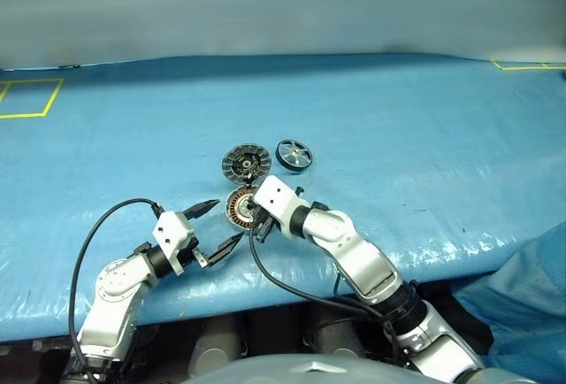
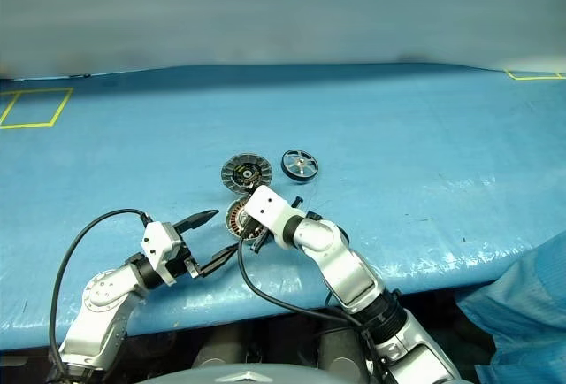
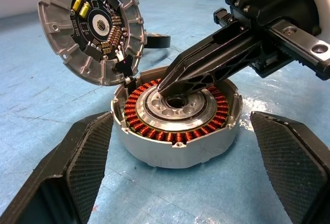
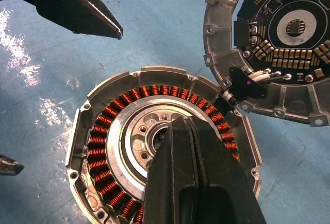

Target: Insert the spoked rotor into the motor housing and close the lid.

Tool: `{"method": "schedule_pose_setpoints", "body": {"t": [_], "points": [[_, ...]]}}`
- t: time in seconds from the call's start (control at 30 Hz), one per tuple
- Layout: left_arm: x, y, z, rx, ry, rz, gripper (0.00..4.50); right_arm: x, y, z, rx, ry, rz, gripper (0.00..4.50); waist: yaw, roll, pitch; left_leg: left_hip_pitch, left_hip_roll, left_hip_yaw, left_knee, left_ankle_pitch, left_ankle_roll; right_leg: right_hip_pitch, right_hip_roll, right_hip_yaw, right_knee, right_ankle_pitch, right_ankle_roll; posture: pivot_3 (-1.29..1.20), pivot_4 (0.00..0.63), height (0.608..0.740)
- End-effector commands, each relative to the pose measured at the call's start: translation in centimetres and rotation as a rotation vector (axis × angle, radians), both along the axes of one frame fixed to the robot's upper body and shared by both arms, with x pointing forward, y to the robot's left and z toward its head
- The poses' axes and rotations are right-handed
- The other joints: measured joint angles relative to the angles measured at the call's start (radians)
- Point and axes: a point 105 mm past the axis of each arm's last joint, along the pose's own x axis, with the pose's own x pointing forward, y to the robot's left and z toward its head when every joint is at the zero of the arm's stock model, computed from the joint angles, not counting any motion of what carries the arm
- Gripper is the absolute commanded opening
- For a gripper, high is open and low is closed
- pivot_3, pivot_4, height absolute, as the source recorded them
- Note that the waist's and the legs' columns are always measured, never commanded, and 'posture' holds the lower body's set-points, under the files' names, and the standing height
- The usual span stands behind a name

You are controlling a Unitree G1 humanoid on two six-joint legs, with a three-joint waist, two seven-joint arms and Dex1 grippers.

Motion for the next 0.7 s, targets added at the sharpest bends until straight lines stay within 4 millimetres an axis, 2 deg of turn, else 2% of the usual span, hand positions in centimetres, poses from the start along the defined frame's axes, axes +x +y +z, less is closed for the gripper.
{"method": "schedule_pose_setpoints", "body": {"t": [0.03, 0.23, 0.4, 0.47, 0.57, 0.7], "points": [[0.0, -0.5, 0.9, -0.010, -0.042, -0.012, 4.50, -0.4, -0.4, -1.5, -0.076, 0.022, 0.006, 0.03, -0.001, 0.000, 0.000, 0.000, 0.000, 0.000, 0.000, 0.000, 0.000, 0.000, 0.000, 0.000, 0.000, 0.000, 0.000, 0.00, 0.150, 0.740], [0.0, -0.4, 0.8, -0.013, -0.038, -0.009, 4.50, -0.3, 0.0, -1.1, -0.067, 0.009, 0.015, 0.03, 0.000, 0.000, 0.000, 0.000, 0.000, 0.000, 0.000, 0.000, 0.000, 0.000, 0.000, -0.001, 0.000, 0.000, 0.000, 0.00, 0.150, 0.740], [0.0, -0.5, 0.8, -0.015, -0.037, -0.009, 4.50, -0.8, 0.1, -2.8, -0.035, 0.112, 0.010, 0.03, 0.000, 0.000, 0.000, 0.000, 0.000, -0.001, 0.000, 0.000, 0.000, 0.000, 0.000, -0.001, 0.000, 0.000, 0.000, 0.00, 0.150, 0.740], [0.0, -0.5, 0.8, -0.016, -0.037, -0.011, 4.50, -0.5, -0.4, -3.2, -0.048, 0.108, -0.022, 0.03, -0.001, 0.000, 0.000, 0.000, 0.000, -0.001, 0.000, 0.000, 0.000, 0.001, 0.000, -0.001, 0.000, 0.000, -0.001, 0.00, 0.150, 0.740], [-0.1, -0.6, 0.7, -0.019, -0.036, -0.012, 4.50, -0.4, -0.7, -3.0, -0.043, 0.097, -0.035, 0.03, 0.000, 0.000, 0.000, 0.000, 0.000, -0.001, 0.000, 0.000, 0.000, 0.001, 0.000, -0.001, 0.000, 0.000, -0.001, 0.00, 0.150, 0.740], [-0.1, -0.7, 0.7, -0.024, -0.036, -0.016, 4.50, -0.2, -0.8, -1.2, -0.022, 0.037, -0.031, 0.03, 0.001, 0.000, 0.000, 0.000, 0.000, -0.001, 0.000, 0.000, 0.000, 0.001, -0.001, -0.002, 0.000, 0.000, -0.001, 0.00, 0.150, 0.740]]}}
